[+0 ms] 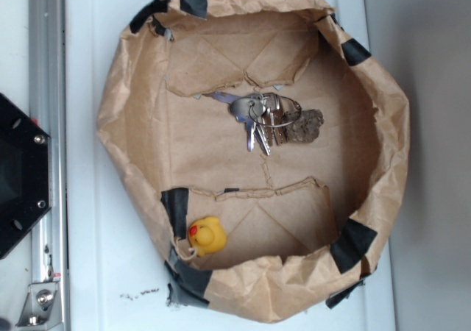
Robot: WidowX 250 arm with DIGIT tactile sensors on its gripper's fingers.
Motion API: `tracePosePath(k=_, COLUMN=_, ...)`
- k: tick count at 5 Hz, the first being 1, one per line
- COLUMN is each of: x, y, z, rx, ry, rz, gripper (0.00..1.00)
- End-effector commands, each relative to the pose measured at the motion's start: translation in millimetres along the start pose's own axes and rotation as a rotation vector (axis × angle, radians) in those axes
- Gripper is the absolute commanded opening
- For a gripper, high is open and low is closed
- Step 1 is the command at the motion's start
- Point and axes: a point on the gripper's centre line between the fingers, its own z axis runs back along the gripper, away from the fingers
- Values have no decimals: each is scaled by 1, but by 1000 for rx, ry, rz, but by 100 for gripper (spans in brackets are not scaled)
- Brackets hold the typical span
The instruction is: Grab the silver keys.
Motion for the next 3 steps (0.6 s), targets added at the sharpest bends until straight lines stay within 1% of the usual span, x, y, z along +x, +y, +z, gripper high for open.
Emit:
tracePosePath(k=1, x=0, y=0, z=0, rx=0, ry=0, rz=0, gripper=100)
tracePosePath(k=2, x=37, y=1, z=-19, rx=54, ry=-18, rz=-33, gripper=100)
tracePosePath(k=3, x=62, y=9, z=-27, rx=43, ry=-33, rz=-71, gripper=100)
